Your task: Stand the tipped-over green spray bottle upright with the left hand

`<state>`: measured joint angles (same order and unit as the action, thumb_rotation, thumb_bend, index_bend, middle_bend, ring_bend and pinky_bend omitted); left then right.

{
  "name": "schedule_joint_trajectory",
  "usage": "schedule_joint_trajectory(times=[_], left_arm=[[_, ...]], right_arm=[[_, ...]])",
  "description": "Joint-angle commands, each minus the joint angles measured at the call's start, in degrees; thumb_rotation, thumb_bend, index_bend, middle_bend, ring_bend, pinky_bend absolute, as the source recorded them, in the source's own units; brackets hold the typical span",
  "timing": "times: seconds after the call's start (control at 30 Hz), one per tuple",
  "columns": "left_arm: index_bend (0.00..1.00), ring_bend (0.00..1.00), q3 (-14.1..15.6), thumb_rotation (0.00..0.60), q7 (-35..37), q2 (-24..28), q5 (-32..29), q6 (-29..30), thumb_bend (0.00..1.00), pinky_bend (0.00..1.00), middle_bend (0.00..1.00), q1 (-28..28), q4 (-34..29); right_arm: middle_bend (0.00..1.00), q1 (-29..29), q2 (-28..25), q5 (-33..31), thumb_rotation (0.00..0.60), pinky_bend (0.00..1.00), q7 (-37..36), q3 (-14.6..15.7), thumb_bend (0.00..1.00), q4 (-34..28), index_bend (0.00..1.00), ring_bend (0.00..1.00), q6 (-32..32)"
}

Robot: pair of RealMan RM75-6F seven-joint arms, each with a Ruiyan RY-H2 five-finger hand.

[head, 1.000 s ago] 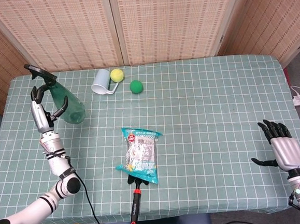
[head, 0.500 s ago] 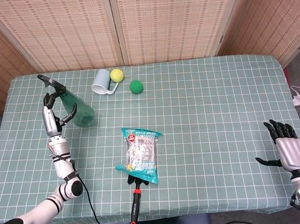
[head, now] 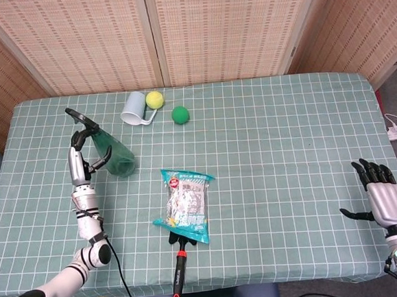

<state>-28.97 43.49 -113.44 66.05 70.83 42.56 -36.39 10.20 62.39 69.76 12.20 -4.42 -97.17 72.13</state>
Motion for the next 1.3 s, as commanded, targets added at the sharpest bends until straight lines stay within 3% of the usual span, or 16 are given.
schedule_joint_trajectory(times=[0.03,0.37,0.47,0.63,0.77,1.3], left_arm=[[0.43,0.15,0.6,0.6,1.6,-1.3,0.2,-0.9,0.28,0.01,0.33,0.3,2.1],[0.41,0.13,0.8,0.6,3.9,-1.6,1.1,-0.2,0.27,0.0,0.31,0.7,4.1],[0.32,0.12,1.2,0.6,4.2,-1.6,1.4,0.0,0.25,0.0,0.3,0.5,3.9],[0.09,0.08,2.5,0.6,6.2,-1.4,2.8,0.4,0.22,0.0,0.26,0.1,3.6],[0.02,0.06,2.5,0.6,6.7,-1.2,3.1,0.2,0.22,0.0,0.23,0.3,3.5],[0.0,0.04,2.3,0.6,4.2,0.4,1.3,-2.4,0.19,0.0,0.17,-1.1,1.0]], right_arm=[[0.0,0.0,0.0,-0.3,0.6,0.0,0.1,-0.1,0.0,-0.1,0.0,0.0,-0.1],[0.0,0.0,0.2,-0.5,0.6,0.0,0.2,-0.3,0.0,-0.1,0.0,0.0,0.2],[0.0,0.0,0.2,-0.4,0.6,0.0,-0.1,-0.3,0.0,0.0,0.0,0.0,0.2],[0.0,0.0,0.4,-0.3,0.6,0.0,-0.3,-0.5,0.0,0.1,0.0,0.0,0.4],[0.0,0.0,0.4,-0.5,0.6,0.0,-0.4,-0.6,0.0,0.1,0.0,0.0,0.3],[0.0,-0.1,0.3,0.7,0.6,0.0,-2.9,-0.9,0.0,0.1,0.0,0.0,0.7]])
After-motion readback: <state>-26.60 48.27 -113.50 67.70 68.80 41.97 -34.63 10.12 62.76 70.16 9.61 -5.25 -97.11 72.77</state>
